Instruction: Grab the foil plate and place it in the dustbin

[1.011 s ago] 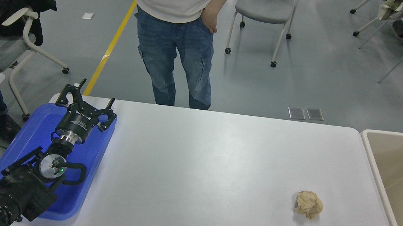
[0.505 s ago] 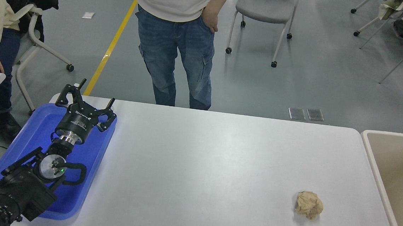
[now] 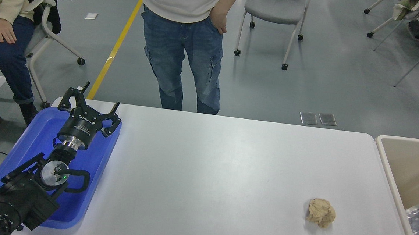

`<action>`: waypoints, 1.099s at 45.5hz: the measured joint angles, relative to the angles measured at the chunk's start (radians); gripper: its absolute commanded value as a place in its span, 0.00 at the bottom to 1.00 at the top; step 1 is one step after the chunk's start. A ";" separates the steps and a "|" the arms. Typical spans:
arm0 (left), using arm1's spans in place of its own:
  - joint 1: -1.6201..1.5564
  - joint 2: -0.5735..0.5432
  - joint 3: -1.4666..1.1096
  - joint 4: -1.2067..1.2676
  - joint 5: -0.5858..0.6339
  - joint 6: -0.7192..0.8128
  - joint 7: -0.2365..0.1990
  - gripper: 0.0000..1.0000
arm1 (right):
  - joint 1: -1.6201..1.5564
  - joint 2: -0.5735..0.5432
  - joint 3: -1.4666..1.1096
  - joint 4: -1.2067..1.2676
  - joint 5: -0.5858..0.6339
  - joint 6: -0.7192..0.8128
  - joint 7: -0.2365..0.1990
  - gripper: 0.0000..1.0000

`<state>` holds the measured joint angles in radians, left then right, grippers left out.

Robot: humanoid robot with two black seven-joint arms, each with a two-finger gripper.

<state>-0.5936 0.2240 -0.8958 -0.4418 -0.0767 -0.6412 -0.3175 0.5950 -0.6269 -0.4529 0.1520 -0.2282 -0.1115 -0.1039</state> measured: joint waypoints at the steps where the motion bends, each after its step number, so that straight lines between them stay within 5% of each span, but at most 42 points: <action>1: 0.000 0.000 0.000 0.000 0.000 0.000 0.000 1.00 | 0.001 0.001 0.000 0.000 0.000 -0.003 0.000 1.00; 15: 0.000 0.000 0.000 0.000 0.000 0.000 0.000 1.00 | 0.052 -0.030 -0.008 0.091 -0.007 -0.027 0.000 1.00; 32: 0.000 0.000 0.000 0.000 0.000 0.000 0.000 1.00 | 0.352 -0.236 -0.239 0.596 -0.035 -0.001 0.002 1.00; 50: -0.001 0.000 -0.001 0.000 0.000 0.000 0.000 1.00 | 0.861 -0.279 -0.615 0.973 -0.080 0.258 0.001 1.00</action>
<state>-0.5946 0.2240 -0.8964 -0.4418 -0.0770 -0.6412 -0.3175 1.4559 -0.9061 -1.0679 1.1250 -0.3077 0.1460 -0.1028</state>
